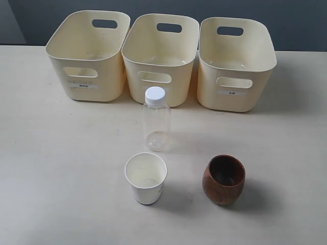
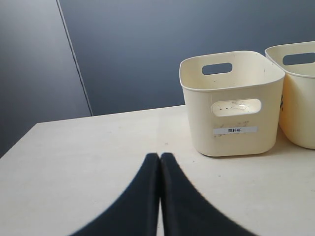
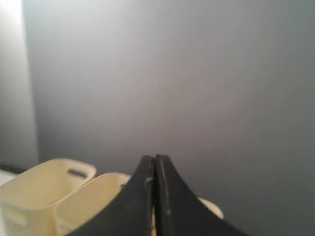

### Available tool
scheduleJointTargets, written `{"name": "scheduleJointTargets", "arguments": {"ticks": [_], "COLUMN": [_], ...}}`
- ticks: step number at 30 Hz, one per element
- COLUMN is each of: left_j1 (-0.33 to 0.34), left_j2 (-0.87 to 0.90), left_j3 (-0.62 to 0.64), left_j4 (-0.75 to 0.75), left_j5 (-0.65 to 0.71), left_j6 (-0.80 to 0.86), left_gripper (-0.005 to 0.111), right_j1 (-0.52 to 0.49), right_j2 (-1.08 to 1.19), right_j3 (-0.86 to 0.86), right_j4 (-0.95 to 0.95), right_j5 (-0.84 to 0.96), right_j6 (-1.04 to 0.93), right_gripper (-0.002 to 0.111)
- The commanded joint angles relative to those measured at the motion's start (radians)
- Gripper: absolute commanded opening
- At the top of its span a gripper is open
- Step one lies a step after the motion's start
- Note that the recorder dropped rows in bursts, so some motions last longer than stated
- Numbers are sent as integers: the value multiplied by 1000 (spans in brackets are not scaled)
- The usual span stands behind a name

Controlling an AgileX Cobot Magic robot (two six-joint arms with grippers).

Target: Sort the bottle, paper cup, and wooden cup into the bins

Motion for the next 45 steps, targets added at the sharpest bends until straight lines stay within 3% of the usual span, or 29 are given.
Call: {"name": "scheduleJointTargets", "arguments": {"ticks": [1,10,14,16,22,26,32,45], "left_j1": [0,0,0,0,0,0,0,0], "left_j2": [-5,-5,-5,-5,-5,-5,-5,-5], "left_j3": [2,2,2,2,2,2,2,2], "left_j4": [0,0,0,0,0,0,0,0], "left_j5": [-5,-5,-5,-5,-5,-5,-5,-5], "left_j6": [-1,-1,-1,-1,-1,-1,-1,-1], "left_gripper": [0,0,0,0,0,0,0,0], "right_j1": [-3,11,175,316,591,699,756,756], "right_j2": [158,461,557,585,666,758,875,1044], "right_j3": [-93,-146,-141,-141,-98,-93,-93,-93], "right_j4": [186,-13,-236,-440,-612,-711,-743,-762], "right_j5": [284,610,635,594,563,530,488,420], "right_j6": [-229,-245,-209,-71,57,144,159,184], "right_gripper": [-1,-1,-1,-1,-1,-1,-1,-1]}}
